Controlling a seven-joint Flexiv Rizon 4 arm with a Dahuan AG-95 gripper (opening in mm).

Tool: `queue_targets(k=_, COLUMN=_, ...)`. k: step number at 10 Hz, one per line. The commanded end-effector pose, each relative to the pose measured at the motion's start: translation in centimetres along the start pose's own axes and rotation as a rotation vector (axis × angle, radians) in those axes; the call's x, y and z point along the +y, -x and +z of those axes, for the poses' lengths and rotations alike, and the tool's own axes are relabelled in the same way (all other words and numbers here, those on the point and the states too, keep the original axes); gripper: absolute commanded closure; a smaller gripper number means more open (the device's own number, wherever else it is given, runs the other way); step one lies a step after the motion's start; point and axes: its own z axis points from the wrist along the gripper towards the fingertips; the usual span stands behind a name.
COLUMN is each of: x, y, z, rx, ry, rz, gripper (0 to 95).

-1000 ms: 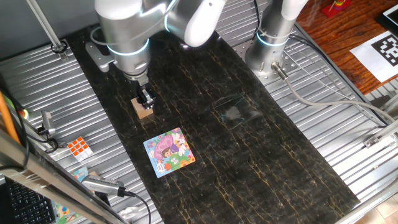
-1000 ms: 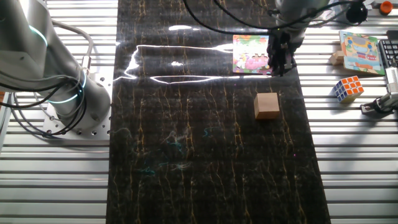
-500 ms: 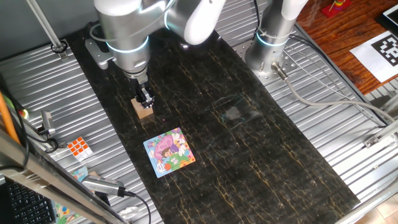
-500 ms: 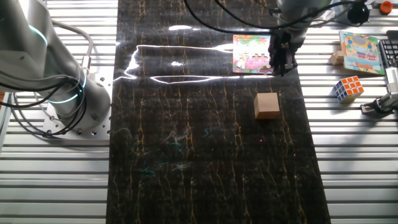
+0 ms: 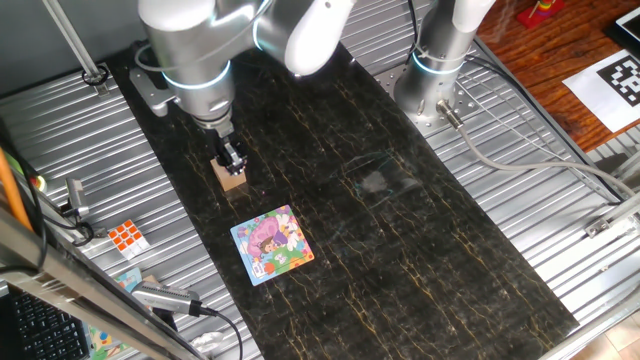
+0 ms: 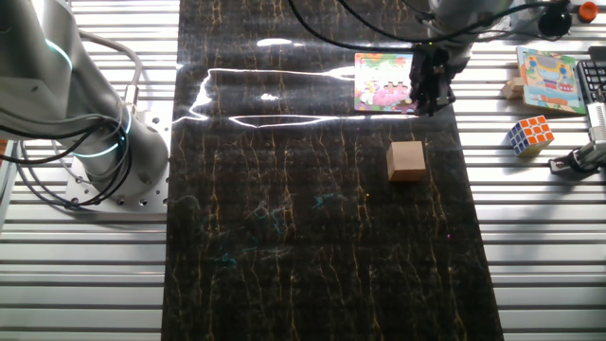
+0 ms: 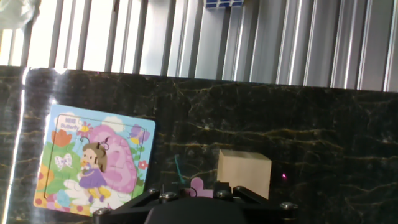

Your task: Assemble one piece of a puzzle

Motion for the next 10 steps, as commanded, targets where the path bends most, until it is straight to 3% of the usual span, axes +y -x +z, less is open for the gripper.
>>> queue_targets(k=1, x=0.0, y=0.2, z=0.1, rx=0.001, ry=0.004, rz=-0.005, gripper=95.0)
queue_targets(k=2, x=0.4, y=0.3, z=0.1, rx=0.007, ry=0.003, rz=-0.001, gripper=95.0)
queue_targets(k=5, x=3.8, y=1.4, z=1.2, rx=0.011, ry=-0.001, rz=0.034, gripper=95.0)
queue_targets(k=7, x=6.1, y=1.9, z=2.7, rx=0.009, ry=-0.002, rz=0.056, gripper=95.0)
queue_targets(k=10, x=7.5, y=2.3, z=5.6, rx=-0.013, ry=0.000, rz=0.058, gripper=95.0)
